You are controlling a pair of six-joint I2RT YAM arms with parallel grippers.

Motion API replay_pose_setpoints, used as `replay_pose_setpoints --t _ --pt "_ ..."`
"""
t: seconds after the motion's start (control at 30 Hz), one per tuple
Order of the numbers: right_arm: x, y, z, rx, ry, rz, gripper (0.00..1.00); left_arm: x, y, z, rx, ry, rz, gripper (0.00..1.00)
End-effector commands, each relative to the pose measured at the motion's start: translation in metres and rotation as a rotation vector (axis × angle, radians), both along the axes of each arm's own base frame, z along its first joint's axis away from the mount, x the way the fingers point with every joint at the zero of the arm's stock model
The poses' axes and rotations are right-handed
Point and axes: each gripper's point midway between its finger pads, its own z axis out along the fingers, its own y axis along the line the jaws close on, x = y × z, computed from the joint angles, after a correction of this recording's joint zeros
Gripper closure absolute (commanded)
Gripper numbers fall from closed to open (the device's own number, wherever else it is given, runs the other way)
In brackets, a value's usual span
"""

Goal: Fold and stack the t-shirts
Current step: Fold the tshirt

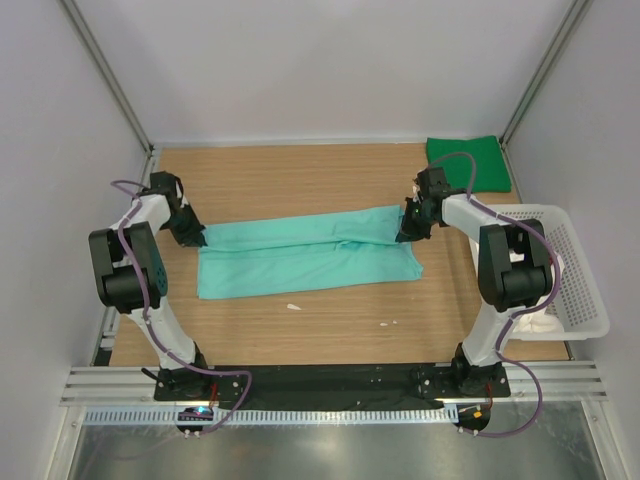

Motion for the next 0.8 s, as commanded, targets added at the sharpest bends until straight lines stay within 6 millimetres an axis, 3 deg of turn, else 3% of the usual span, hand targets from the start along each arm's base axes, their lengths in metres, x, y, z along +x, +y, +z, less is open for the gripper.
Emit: replay_pose_setpoints --t 0.0,0.4,0.57,0.6,0.67,0.7,0.77 --pt "0.012 -0.004 0.005 -0.021 -0.047 0.004 0.99 0.018 0.004 0.026 0.024 -0.104 0.011 1.00" --pt "0.012 -0.003 0.000 -0.020 -0.033 0.008 0.99 0.030 0.009 0.043 0.048 -0.175 0.022 1.00" --pt "0.012 -0.004 0.002 -0.023 -0.033 0.009 0.99 0.004 0.010 0.013 0.052 -0.017 0.050 1.00" --pt "0.012 -0.004 0.003 -0.025 -0.034 0.013 0.99 0.001 0.010 0.012 0.049 -0.008 0.058 0.97" --pt "0.015 -0.003 0.009 -0.022 -0.036 0.022 0.99 -0.009 0.012 0.011 0.065 -0.001 0.108 0.81" --pt "0.018 -0.001 0.020 -0.010 -0.057 0.028 0.98 -0.011 0.019 0.022 0.105 -0.038 0.144 0.72" --pt "0.018 0.000 0.026 -0.007 -0.059 0.026 0.91 -0.008 0.019 0.043 0.113 -0.100 0.154 0.66"
